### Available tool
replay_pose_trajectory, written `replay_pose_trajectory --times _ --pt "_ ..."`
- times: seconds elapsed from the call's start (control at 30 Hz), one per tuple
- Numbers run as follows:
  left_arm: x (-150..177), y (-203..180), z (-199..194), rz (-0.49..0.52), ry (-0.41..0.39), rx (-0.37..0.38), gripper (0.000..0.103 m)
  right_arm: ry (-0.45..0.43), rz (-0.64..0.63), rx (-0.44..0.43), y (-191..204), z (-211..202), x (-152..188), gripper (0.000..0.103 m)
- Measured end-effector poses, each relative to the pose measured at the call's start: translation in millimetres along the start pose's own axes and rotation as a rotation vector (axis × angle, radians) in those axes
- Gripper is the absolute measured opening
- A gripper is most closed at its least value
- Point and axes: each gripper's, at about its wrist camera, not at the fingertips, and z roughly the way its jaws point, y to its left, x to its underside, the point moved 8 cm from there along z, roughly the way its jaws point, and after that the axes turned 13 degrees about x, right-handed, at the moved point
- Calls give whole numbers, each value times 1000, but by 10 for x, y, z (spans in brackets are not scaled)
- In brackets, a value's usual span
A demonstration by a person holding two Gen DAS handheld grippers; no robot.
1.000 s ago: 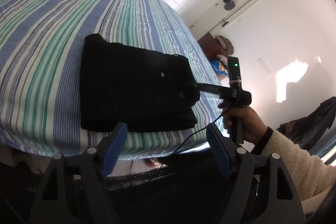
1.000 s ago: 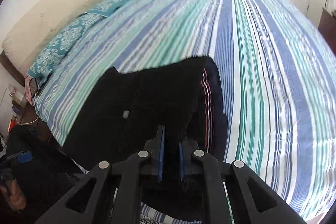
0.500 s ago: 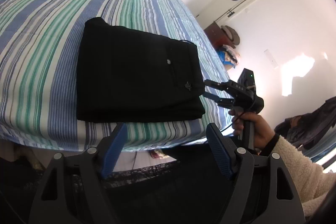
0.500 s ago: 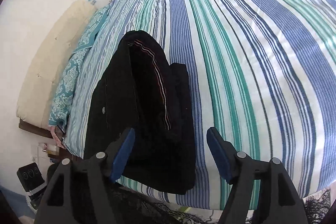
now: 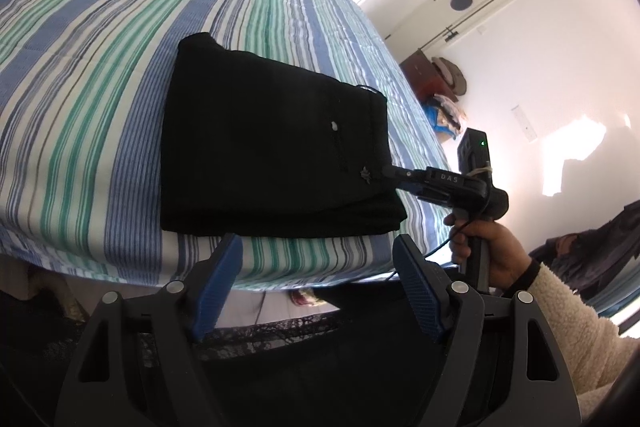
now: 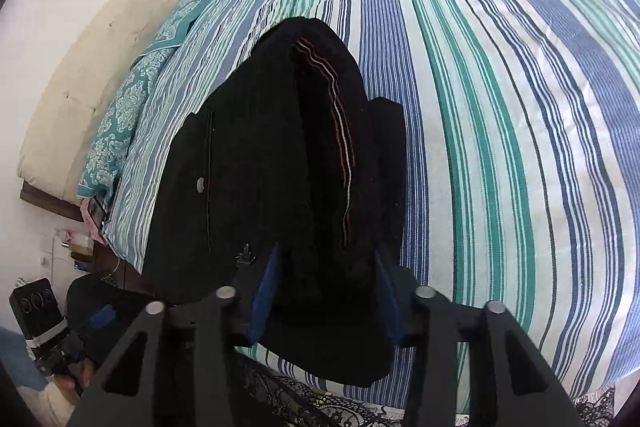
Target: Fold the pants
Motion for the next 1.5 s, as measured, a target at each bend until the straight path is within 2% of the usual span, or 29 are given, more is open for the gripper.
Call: replay_pose_trajectory --times 0.1,0.2,0.23,0.3,0.33,0.4,0.47,0.57,0.63,0.67,0.77,0.8,0.93,0.97,1.0,1.07,1.13,1.23,1.37,1.43,1.5 --pt "-18 1 -33 1 -12 -3 78 -34 12 -56 122 -255 3 30" --pt "-26 -9 -59 10 -19 -9 78 -58 30 -120 270 -498 134 29" --pt "-26 -6 -56 12 -19 -12 78 -54 31 -109 272 -505 199 29" --pt "-23 3 -29 11 -11 -17 78 -48 11 -16 231 -404 292 29" --pt "-20 9 -11 8 -6 -20 78 -43 3 29 188 -329 314 34" --pt "-13 17 1 11 1 -29 78 -13 48 22 86 -196 339 45" --pt "-14 8 -21 24 -2 -38 78 -9 160 -34 -66 -224 340 51" --pt "-43 16 -50 24 -19 -41 78 3 343 -183 -126 -404 428 54" --pt "-54 48 -36 5 -22 -34 79 35 408 -292 -50 -455 536 54" --pt "-44 57 -18 -5 -18 -31 79 70 421 -295 -22 -413 602 54" --pt "-14 63 54 -16 3 -24 78 127 406 -188 -48 -149 709 54" --pt "-6 45 64 -9 7 -25 78 114 413 -161 -92 -80 687 54" --pt "-6 -27 37 28 4 -34 79 -25 411 -165 -115 -65 471 54" --pt "1 -17 27 27 1 -35 79 -40 383 -146 -77 -84 448 49" --pt "-1 -9 14 20 -2 -34 79 -55 343 -116 -21 -127 431 31" --pt "-22 24 -10 5 -10 -32 79 -90 268 -95 155 -338 406 28" --pt "-17 43 -23 -1 -12 -32 79 -129 225 -113 371 -617 403 27" --pt "-25 55 -5 -2 -6 -35 79 -159 223 -78 434 -779 538 27" --pt "-4 73 59 19 26 -75 79 -21 369 26 -31 -196 920 30" --pt "-13 72 37 61 41 -131 79 -60 388 26 -102 -171 947 41" --pt "-114 33 4 132 38 -206 80 -148 242 161 11 -389 850 50"
